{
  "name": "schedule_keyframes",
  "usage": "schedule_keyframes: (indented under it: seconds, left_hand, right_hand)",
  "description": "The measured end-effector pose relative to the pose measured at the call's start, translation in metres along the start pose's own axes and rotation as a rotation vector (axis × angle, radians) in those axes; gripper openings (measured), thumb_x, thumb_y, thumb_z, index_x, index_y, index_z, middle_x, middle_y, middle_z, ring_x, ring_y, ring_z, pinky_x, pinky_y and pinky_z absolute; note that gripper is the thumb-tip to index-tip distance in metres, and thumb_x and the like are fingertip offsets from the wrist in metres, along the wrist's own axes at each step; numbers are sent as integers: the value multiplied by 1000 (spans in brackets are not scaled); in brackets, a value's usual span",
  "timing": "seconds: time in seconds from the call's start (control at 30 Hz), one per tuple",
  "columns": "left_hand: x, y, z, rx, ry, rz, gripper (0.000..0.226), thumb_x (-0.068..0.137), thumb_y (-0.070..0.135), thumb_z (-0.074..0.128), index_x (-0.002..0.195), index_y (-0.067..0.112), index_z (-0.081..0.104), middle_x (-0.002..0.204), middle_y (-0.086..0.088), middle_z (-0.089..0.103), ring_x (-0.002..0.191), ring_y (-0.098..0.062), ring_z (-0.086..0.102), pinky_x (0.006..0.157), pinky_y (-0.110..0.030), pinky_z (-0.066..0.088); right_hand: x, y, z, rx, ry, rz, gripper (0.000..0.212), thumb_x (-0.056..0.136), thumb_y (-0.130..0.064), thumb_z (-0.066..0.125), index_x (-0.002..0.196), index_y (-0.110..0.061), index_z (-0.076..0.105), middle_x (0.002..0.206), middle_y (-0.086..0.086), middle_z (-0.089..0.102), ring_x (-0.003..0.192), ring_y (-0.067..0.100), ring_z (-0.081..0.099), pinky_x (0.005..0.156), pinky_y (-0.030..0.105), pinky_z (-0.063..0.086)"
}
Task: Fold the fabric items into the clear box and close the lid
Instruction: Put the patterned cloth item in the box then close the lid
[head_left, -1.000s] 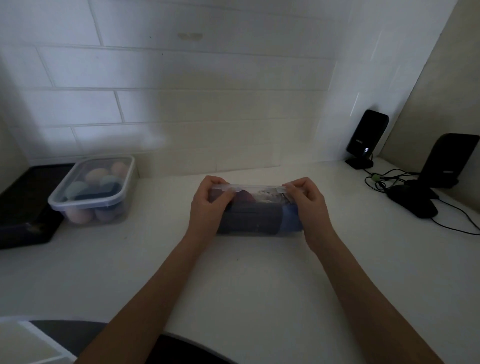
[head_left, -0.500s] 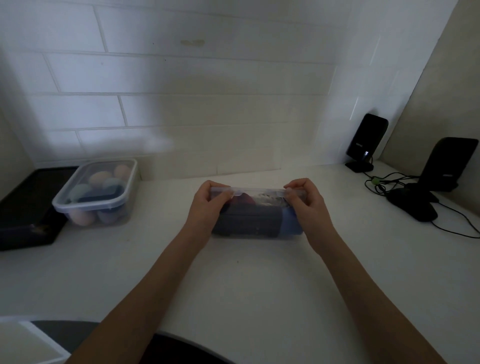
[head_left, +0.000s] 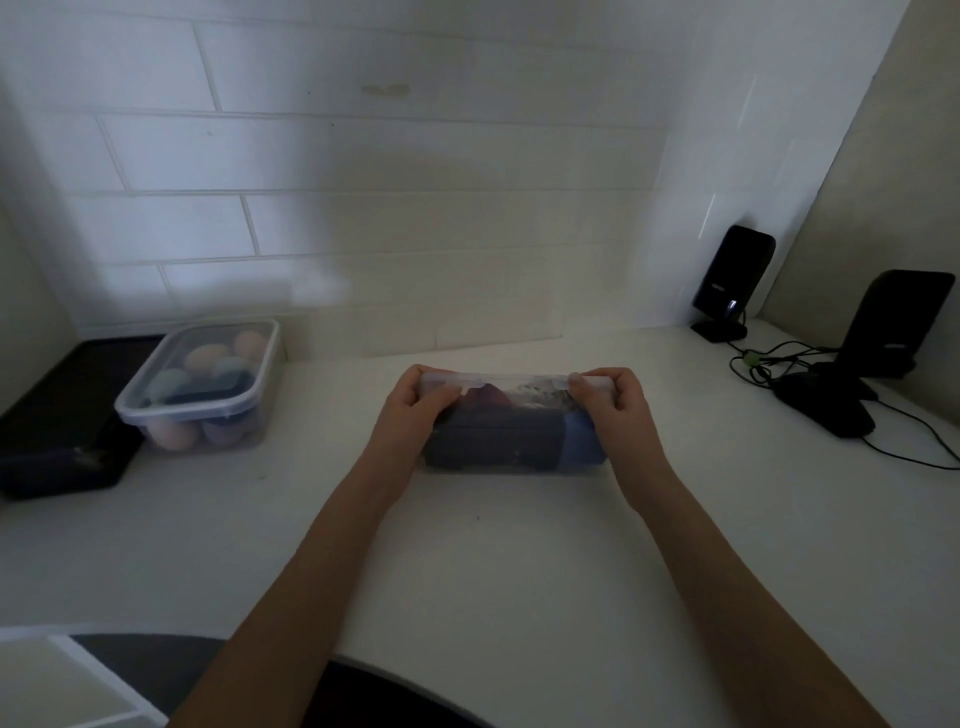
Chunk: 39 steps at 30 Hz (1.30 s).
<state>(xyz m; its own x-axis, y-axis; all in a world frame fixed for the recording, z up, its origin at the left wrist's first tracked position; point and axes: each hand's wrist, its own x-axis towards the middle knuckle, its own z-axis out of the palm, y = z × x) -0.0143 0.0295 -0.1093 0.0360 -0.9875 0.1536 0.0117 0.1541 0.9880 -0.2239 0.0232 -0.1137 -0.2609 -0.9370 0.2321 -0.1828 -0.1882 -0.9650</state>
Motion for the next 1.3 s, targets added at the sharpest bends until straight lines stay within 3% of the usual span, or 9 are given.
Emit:
schedule_keyframes:
  seconds: [0.13,0.27,0.43,0.57,0.67,0.8,1.03,1.13,1.3]
  left_hand:
    - [-15,-3,-17,147,-155,15,43,74,37,70,114,35,54,117,9,62,104,-6,59,85,-20,48]
    - [-33,-8,-23,189,-226,7,78,82,20,67,143,38,22,129,23,43,111,6,50,79,1,42]
    - [-45,-11,-28,223,-200,51,78,85,18,64,142,45,17,134,11,44,118,-3,52,99,-24,43]
    - [-45,-8,-31,220,-220,-4,102,79,12,70,145,41,-2,132,16,37,117,1,46,101,-25,39]
    - [-42,-5,-30,255,-157,-32,100,82,24,66,146,34,-11,136,19,25,125,0,31,102,-20,28]
    - [-41,-12,-35,351,-31,13,92,81,19,69,148,27,7,134,19,31,121,2,34,94,-8,29]
    - [-33,-16,-45,566,196,163,64,79,15,70,137,17,42,134,5,46,121,-12,46,91,1,31]
    - [-26,-23,-48,855,254,336,51,80,9,68,129,14,53,153,-15,25,141,-30,24,112,-31,25]
    - [0,-30,-60,1194,51,597,45,75,4,61,119,10,61,127,-16,60,123,-35,52,102,-56,41]
  right_hand:
    - [-12,-2,-5,-381,51,-112,34,95,-46,42,96,-14,51,91,5,59,83,20,54,71,28,37]
    - [-23,-1,-6,-339,80,-242,33,100,-38,33,88,-12,49,69,-2,54,62,13,50,57,29,39]
    - [-27,4,1,-172,15,-184,28,101,-31,34,112,-13,52,100,-1,58,91,15,56,72,18,42]
    - [-32,2,8,-69,-71,-89,35,99,-30,38,130,-15,47,120,-4,53,108,10,52,76,4,43]
    - [-35,1,11,37,-63,-83,35,98,-24,45,132,-18,50,124,-9,54,102,-6,55,78,-2,43]
    - [-38,3,17,85,-95,-28,41,94,-10,50,136,-13,51,129,-5,57,104,-2,58,93,12,45]
    - [-38,7,39,-99,-204,-27,62,94,-27,55,149,-21,27,146,-5,43,127,8,47,102,16,35]
    - [-34,5,51,-110,-215,-7,64,95,-28,52,151,-19,21,148,-3,41,130,9,44,102,15,33]
    - [-20,6,86,-97,-178,8,62,96,-27,51,150,-15,22,152,2,36,137,15,38,111,23,31]
